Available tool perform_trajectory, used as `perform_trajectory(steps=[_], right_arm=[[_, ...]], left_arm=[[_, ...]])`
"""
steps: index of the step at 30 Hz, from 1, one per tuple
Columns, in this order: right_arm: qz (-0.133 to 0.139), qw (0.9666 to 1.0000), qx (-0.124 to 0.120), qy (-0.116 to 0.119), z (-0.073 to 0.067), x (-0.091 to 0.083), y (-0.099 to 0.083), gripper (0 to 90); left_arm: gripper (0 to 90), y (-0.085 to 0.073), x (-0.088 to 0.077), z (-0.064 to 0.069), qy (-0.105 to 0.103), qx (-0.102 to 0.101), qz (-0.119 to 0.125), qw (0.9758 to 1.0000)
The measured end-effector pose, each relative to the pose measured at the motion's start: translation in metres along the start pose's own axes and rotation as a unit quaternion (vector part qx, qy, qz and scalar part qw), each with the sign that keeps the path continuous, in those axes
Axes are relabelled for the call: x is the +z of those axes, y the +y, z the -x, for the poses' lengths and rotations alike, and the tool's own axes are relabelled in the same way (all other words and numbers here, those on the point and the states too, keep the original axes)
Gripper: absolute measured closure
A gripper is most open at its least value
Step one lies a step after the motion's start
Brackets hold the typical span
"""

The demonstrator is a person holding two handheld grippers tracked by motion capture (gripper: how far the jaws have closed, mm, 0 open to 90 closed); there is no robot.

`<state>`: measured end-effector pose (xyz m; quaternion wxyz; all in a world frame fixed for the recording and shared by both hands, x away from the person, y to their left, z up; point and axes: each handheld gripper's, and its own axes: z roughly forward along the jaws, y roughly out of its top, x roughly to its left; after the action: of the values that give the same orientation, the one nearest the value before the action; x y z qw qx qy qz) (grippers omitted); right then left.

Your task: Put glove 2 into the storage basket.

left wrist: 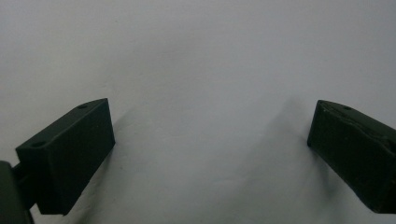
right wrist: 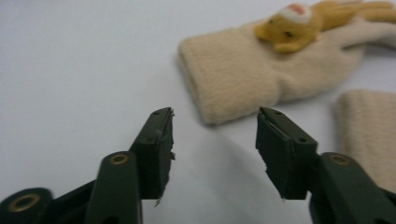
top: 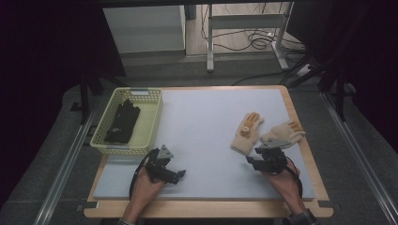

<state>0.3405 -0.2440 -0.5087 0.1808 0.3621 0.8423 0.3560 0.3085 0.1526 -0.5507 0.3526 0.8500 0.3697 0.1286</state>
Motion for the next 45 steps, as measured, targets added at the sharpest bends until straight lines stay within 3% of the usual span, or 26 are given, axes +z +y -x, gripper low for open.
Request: perform_trajectory(steps=[6,12,13,14,19,20,21,22,27,29,30,31,34,35,42,43,45], right_arm=[[0.003,0.9997,0.003,-0.024,0.013,-0.008,0.004,55.4],[-0.001,0.9977,0.028,-0.061,0.046,-0.013,0.004,59.4],[-0.003,0.996,0.039,-0.08,0.061,-0.014,0.003,59.0],[-0.003,0.996,0.039,-0.08,0.061,-0.014,0.003,59.0],[-0.001,0.991,0.063,-0.119,0.089,-0.012,0.003,47.3],[-0.002,0.9888,0.07,-0.132,0.099,-0.009,0.003,41.4],[-0.002,0.9888,0.07,-0.132,0.099,-0.009,0.003,41.4],[-0.006,0.9862,0.079,-0.145,0.108,-0.005,0.002,36.5],[-0.017,0.9822,0.107,-0.153,0.124,0.006,-0.003,32.8],[-0.015,0.9824,0.124,-0.139,0.127,0.012,-0.008,43.1],[-0.015,0.9824,0.124,-0.139,0.127,0.012,-0.008,43.1],[-0.009,0.982,0.133,-0.134,0.125,0.012,-0.01,50.1],[-0.01,0.9818,0.135,-0.134,0.123,0.011,-0.01,55.9],[-0.014,0.9821,0.136,-0.13,0.122,0.009,-0.01,61.7],[-0.008,0.9832,0.133,-0.125,0.119,0.006,-0.011,69.3],[0.001,0.9836,0.132,-0.123,0.118,0.002,-0.011,77.8],[0.004,0.9842,0.126,-0.124,0.116,0.0,-0.011,80.6]], left_arm=[[0.7,0.0,0.0,0.0,0.0,0.0,0.0,1.0],[0.7,0.0,0.0,0.0,0.0,0.0,0.0,1.0],[0.7,0.0,0.0,0.0,0.0,0.0,0.0,1.0],[0.7,0.0,0.0,0.0,0.0,0.0,0.0,1.0],[0.7,0.0,0.0,0.0,0.0,0.0,0.0,1.0],[0.7,0.0,0.0,0.0,0.0,0.0,0.0,1.0],[0.7,0.0,0.0,0.0,0.0,0.0,0.0,1.0],[0.7,0.0,0.0,0.0,0.0,0.0,0.0,1.0],[0.7,0.0,0.0,0.0,0.0,0.0,0.0,1.0],[0.7,0.0,0.0,0.0,0.0,0.0,0.0,1.0],[0.7,0.0,0.0,0.0,0.0,0.0,0.0,1.0],[0.7,0.0,0.0,0.0,0.0,0.0,0.0,1.0],[0.7,0.0,0.0,0.0,0.0,0.0,0.0,1.0],[0.7,0.0,0.0,0.0,0.0,0.0,0.0,1.0],[0.7,0.0,0.0,0.0,0.0,0.0,0.0,1.0],[0.7,0.0,0.0,0.0,0.0,0.0,0.0,1.0],[0.6,0.0,0.0,0.0,0.0,0.0,0.0,1.0]])
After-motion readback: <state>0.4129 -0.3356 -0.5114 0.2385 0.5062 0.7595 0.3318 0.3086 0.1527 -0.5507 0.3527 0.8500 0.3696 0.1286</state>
